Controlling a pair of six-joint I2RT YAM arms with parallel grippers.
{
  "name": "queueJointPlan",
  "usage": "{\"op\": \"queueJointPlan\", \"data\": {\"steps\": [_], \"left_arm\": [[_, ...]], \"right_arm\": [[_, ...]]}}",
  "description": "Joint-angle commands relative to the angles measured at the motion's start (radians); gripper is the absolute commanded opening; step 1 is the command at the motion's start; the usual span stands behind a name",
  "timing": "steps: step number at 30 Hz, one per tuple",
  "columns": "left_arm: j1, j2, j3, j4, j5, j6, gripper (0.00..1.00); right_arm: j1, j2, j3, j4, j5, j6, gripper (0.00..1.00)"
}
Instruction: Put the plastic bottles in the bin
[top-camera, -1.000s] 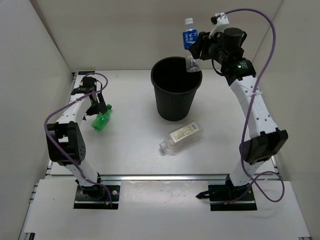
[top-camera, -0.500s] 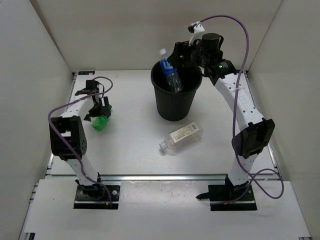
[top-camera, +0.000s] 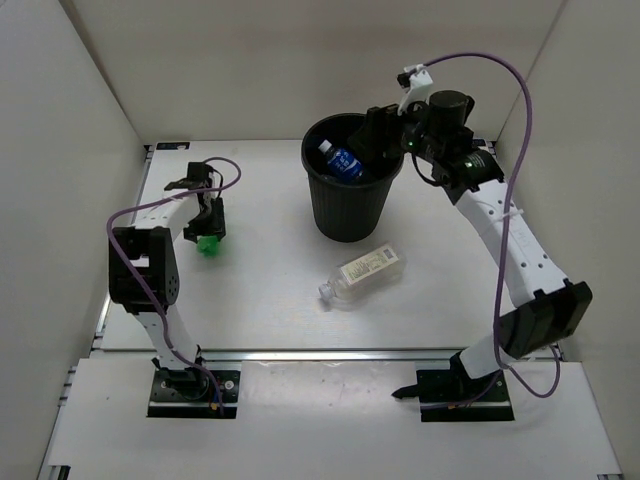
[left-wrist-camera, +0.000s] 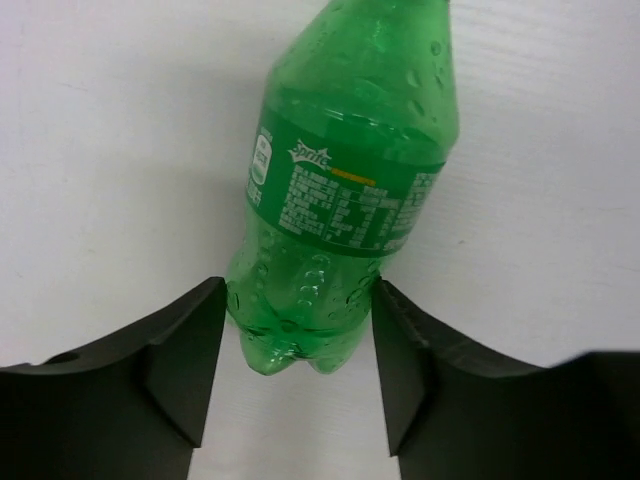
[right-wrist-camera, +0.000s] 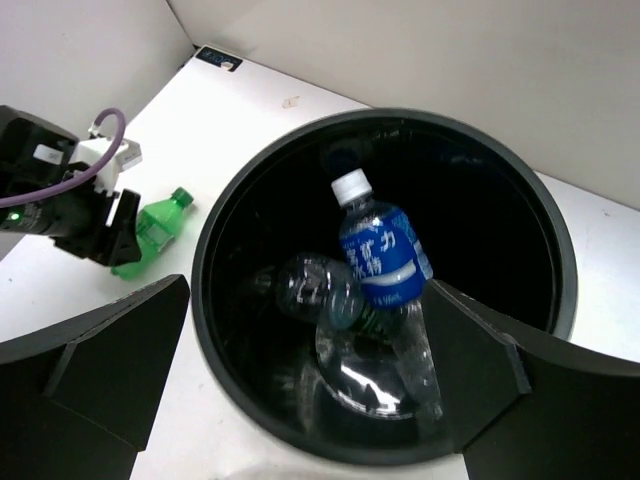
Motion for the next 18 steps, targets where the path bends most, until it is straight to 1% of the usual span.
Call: {"op": "queueJointPlan", "data": {"steps": [1, 2, 4, 5, 6, 10, 13, 15, 18], "left_arm": [[-0.025, -0.001, 0.011, 0.020, 0.005, -0.020, 0.62], [-0.025, 0.001, 0.014, 0.021, 0.012, -0.021, 0.61], [-0.032, -0.007, 0.028, 0.015, 0.009, -0.024, 0.54], [-0.036, -0.019, 0.034, 0.001, 0.003, -0.029, 0.54], [-0.045, -0.037, 0.037, 0.006, -0.014, -0.029, 0.52], [-0.075, -0.105, 0.075, -0.028, -0.035, -0.043, 0.50], [-0.101, -0.166, 0.112, -0.037, -0.057, -0.055, 0.49], [-0.111, -0.198, 0.141, -0.045, -0.067, -0.064, 0.45], [-0.114, -0.227, 0.196, -0.075, -0.026, -0.075, 0.43]], "right_arm": [[-0.016, -0.123, -0.046, 0.048, 0.022, 0.006, 0.99], [-0.023, -0.137, -0.072, 0.040, 0.025, 0.021, 0.99], [-0.034, -0.199, -0.133, 0.052, 0.021, 0.020, 0.99], [-0.037, -0.224, -0.146, 0.054, 0.028, 0.023, 0.99], [-0.040, -0.262, -0.179, 0.048, 0.033, 0.023, 0.99], [-0.057, -0.370, -0.268, 0.042, 0.048, 0.035, 1.00], [-0.073, -0.416, -0.321, 0.042, 0.042, 0.049, 0.99], [-0.083, -0.439, -0.345, 0.046, 0.039, 0.071, 0.99], [-0.118, -0.470, -0.388, 0.049, 0.010, 0.092, 0.99]]}}
